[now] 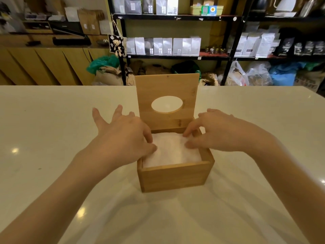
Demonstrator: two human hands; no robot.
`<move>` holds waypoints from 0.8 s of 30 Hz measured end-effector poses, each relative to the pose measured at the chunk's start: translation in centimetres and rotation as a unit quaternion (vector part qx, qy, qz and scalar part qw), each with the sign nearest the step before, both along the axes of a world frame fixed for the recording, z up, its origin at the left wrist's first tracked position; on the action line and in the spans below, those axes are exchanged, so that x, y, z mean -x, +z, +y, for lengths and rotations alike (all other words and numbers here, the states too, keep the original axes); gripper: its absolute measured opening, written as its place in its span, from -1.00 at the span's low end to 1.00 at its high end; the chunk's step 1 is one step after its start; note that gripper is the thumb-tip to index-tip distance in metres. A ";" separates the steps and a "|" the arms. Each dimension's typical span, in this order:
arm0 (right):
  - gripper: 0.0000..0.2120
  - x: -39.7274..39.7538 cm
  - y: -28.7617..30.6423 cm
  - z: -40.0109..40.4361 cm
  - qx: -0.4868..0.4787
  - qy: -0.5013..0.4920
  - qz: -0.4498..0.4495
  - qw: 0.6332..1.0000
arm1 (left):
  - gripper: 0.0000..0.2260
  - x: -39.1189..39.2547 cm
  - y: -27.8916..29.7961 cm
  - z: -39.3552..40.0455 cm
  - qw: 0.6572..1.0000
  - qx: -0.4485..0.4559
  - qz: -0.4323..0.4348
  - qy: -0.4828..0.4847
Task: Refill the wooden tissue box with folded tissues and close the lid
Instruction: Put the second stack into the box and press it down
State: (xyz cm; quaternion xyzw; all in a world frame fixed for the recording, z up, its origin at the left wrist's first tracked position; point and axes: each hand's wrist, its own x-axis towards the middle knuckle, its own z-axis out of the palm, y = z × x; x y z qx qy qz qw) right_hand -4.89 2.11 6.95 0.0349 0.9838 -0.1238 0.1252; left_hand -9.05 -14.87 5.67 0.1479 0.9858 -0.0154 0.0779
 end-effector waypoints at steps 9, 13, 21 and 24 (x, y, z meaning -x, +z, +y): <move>-0.78 0.7 -1.3 -1.7 -0.105 -0.016 0.033 0.994 | -0.88 -0.1 -0.8 0.5 0.994 0.070 0.080 -0.015; -0.83 0.3 -1.4 -1.9 -0.121 -0.009 0.035 0.992 | -0.87 0.4 -1.0 0.5 0.993 0.074 0.088 -0.022; -0.87 0.6 -0.3 -1.1 0.028 -0.045 0.124 0.991 | -0.84 0.3 -0.6 -0.2 0.995 -0.090 0.032 -0.035; -0.85 1.2 -1.2 -1.3 0.132 -0.041 0.146 0.980 | -0.78 0.6 -0.5 0.1 0.977 -0.211 -0.029 -0.025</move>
